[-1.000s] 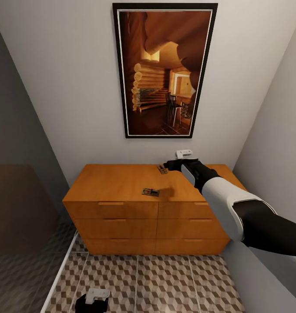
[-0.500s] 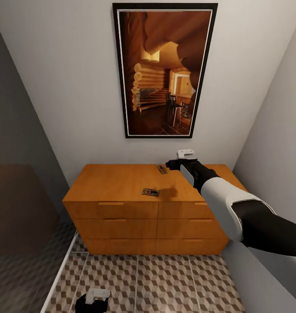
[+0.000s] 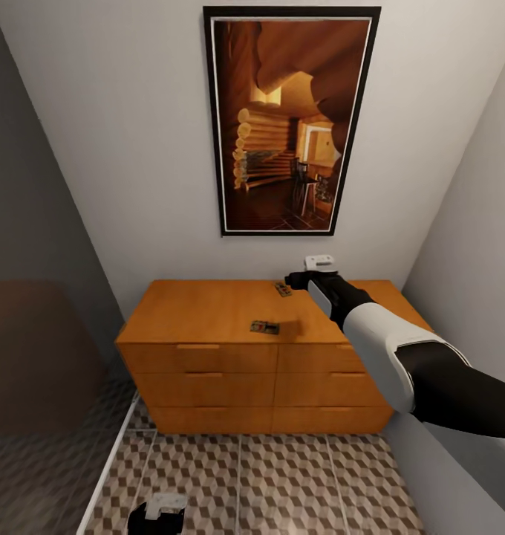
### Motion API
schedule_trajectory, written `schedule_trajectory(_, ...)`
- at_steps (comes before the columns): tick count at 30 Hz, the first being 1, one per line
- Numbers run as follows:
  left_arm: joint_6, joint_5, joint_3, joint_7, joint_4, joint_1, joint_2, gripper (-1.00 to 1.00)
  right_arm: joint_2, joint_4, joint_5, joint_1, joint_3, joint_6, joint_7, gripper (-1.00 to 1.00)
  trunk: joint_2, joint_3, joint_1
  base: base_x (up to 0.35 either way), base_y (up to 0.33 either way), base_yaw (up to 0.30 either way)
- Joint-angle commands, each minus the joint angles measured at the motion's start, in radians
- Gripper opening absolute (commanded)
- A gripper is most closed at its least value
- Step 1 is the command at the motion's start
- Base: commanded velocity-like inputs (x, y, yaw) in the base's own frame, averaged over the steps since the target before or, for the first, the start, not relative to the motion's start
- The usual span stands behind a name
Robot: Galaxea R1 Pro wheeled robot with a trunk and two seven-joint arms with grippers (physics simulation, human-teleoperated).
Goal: Take the four mousetraps from the cabinet in the bathroom and place them on the bathroom floor. Make sure all four end up on the same floor surface, and ensure that at least two of them are either under or directly next to the same bathroom sink.
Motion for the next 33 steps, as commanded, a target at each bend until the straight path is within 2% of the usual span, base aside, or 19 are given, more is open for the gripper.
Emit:
schedule_trajectory(1, -0.006, 0.006, -0.009, 0.002, 0.004, -0.002, -0.001, 1.0, 0.0, -0.001, -0.019, -0.001, 0.008, 0.006, -0.012, 1.0, -0.002, -0.002, 0.0, -0.077, 0.194, 0.0)
schedule_trajectory(3, -0.006, 0.006, -0.009, 0.002, 0.004, -0.002, -0.001, 1.0, 0.0, -0.002, -0.047, -0.001, 0.008, 0.006, -0.024, 1.0, -0.002, -0.002, 0.0, -0.082, 0.198, 0.0)
schedule_trajectory(5, -0.006, 0.006, -0.009, 0.002, 0.004, -0.002, -0.001, 1.0, -0.001, -0.002, -0.096, -0.001, 0.009, 0.005, -0.046, 1.0, -0.002, -0.002, 0.0, -0.074, 0.156, 0.0)
schedule_trajectory(6, -0.006, 0.006, -0.009, 0.002, 0.004, -0.002, -0.001, 1.0, -0.002, -0.002, -0.149, -0.001, 0.01, 0.004, -0.072, 1.0, -0.002, -0.002, 0.0, -0.028, 0.058, 0.0)
schedule_trajectory(10, -0.006, 0.006, -0.009, 0.002, 0.004, -0.002, -0.001, 1.0, -0.004, -0.002, -0.179, -0.001, 0.01, 0.002, -0.091, 1.0, -0.002, -0.002, 0.0, -0.016, 0.033, 0.0)
schedule_trajectory(18, -0.006, 0.006, -0.009, 0.002, 0.004, -0.002, -0.001, 1.0, -0.007, -0.002, -0.191, -0.001, 0.01, -0.005, -0.118, 1.0, -0.002, -0.002, 0.0, -0.003, 0.007, 0.0)
schedule_trajectory(28, -0.006, 0.006, -0.009, 0.002, 0.004, -0.002, -0.001, 1.0, -0.004, -0.002, -0.186, -0.001, 0.015, -0.031, -0.16, 1.0, -0.002, -0.002, 0.0, 0.0, 0.0, 0.0)
schedule_trajectory(33, -0.006, 0.006, -0.009, 0.002, 0.004, -0.002, -0.001, 1.0, -0.008, -0.002, -0.166, -0.001, 0.017, -0.032, -0.227, 1.0, -0.002, -0.002, 0.0, 0.0, 0.0, 0.0)
